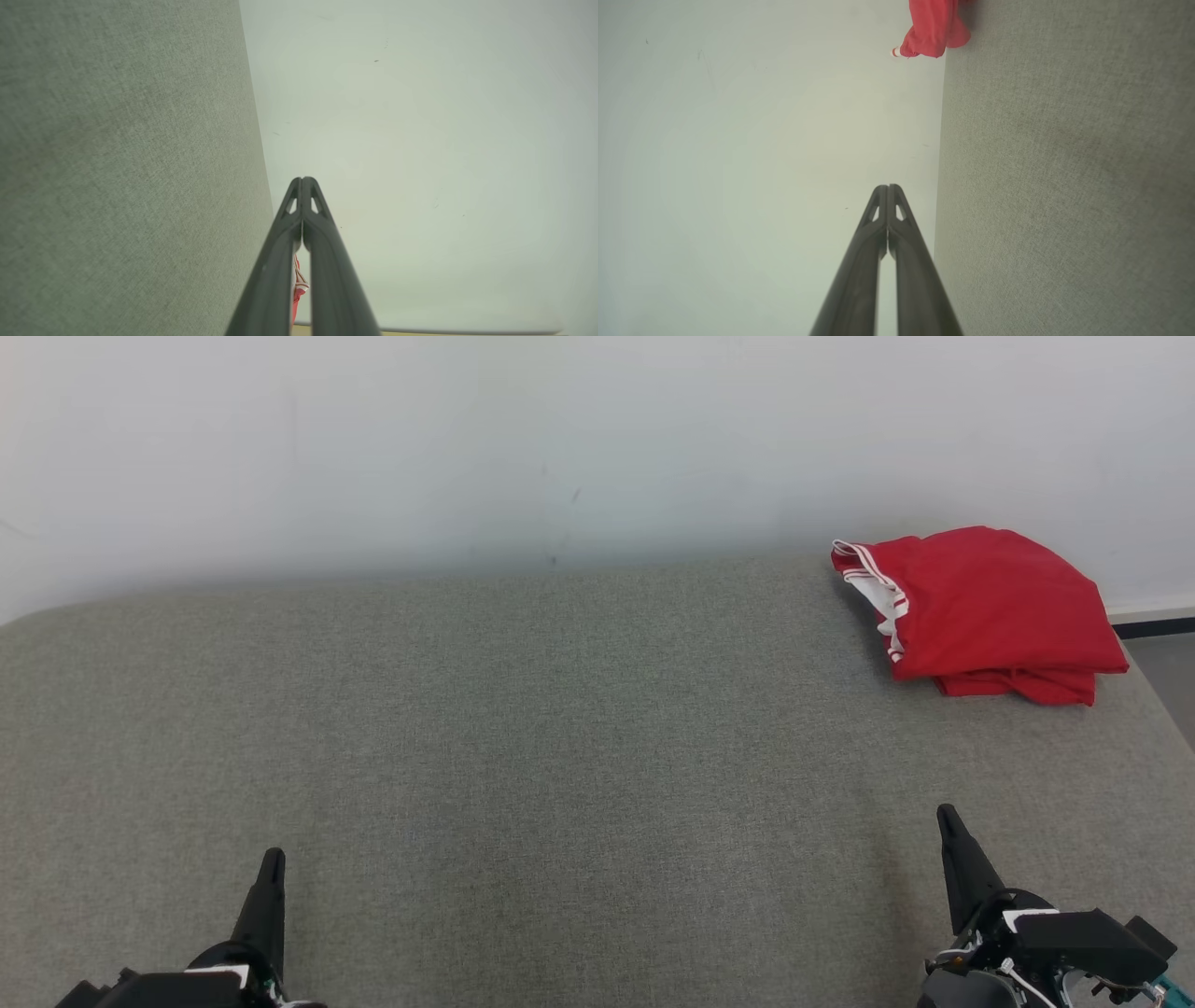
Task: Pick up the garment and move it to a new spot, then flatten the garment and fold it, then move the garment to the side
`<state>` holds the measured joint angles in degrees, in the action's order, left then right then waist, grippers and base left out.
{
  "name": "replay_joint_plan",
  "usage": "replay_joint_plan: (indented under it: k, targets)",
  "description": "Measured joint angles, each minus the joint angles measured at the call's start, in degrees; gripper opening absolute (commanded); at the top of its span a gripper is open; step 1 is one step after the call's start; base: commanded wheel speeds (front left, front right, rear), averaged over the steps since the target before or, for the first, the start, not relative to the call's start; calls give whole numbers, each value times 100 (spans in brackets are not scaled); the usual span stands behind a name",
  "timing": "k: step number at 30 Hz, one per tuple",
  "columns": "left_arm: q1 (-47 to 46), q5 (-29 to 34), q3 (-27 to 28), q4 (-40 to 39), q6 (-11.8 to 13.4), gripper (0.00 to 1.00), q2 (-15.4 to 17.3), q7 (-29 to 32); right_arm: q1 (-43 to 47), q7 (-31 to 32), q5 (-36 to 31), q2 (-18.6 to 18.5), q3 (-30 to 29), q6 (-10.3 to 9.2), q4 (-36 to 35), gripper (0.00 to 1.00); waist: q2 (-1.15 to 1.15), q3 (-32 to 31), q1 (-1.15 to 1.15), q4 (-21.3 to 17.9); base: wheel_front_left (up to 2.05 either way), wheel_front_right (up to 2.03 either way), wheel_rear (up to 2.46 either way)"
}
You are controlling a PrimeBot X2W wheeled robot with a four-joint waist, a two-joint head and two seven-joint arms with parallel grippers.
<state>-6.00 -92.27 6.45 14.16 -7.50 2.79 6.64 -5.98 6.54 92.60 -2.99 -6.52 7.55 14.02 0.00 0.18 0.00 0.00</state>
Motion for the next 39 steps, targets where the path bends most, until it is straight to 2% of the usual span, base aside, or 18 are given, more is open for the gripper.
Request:
replay_joint_plan:
  k: [39]
  targets:
    - [0,0,-1,-1,0,0,0,0,-1,1,-1,1,-3,0,0,0,0,0,0,0,0,0,0]
